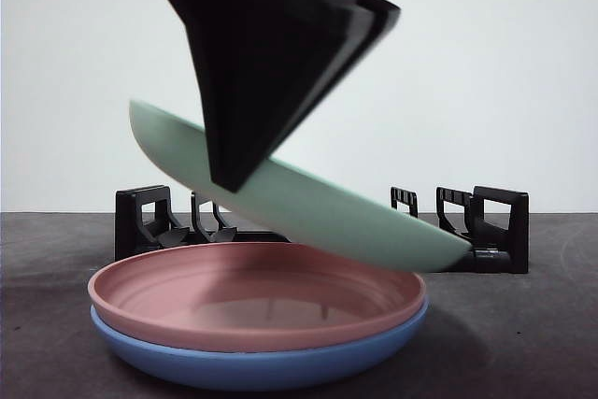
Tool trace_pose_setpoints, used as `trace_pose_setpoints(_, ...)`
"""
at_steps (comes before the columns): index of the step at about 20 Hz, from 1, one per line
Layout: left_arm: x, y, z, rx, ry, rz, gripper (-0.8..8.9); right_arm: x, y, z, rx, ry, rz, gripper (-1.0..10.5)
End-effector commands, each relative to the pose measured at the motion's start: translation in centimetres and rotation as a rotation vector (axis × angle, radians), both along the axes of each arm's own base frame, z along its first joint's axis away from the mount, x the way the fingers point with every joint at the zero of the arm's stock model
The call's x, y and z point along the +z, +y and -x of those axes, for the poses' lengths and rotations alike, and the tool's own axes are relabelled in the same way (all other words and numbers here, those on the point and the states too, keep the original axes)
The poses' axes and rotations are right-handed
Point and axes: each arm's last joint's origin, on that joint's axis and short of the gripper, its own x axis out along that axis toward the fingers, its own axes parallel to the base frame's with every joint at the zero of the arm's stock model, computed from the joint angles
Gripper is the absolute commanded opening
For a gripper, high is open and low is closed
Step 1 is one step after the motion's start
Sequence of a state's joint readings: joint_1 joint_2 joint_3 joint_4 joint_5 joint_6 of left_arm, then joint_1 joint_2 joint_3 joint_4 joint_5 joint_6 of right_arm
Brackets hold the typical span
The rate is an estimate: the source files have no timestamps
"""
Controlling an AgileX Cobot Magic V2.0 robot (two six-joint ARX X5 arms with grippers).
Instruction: Place the plate
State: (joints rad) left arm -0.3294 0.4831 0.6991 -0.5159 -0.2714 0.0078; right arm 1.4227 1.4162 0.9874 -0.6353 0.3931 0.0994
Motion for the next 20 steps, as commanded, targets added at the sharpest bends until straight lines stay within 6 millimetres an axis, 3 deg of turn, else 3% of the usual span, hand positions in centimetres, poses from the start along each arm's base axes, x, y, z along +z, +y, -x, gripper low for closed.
trace_pose_setpoints(1, 0.6, 0.0, 0.1, 0.004, -0.026, 0.014, 3.4, 0.0, 0.4, 0.3, 0.005, 0.031, -0.02, 0.1)
trace_pose_setpoints(10, 0.5, 0.0, 0.1, 0.004, -0.019, 0.011, 3.4, 0.1, 0.5, -0.5, 0.053, 0.111, -0.05, 0.1)
trace_pose_setpoints(20, 0.5, 0.0, 0.1, 0.004, -0.02, 0.011, 3.4, -1.0, 0.7, -3.5, 0.087, 0.155, -0.023, 0.1)
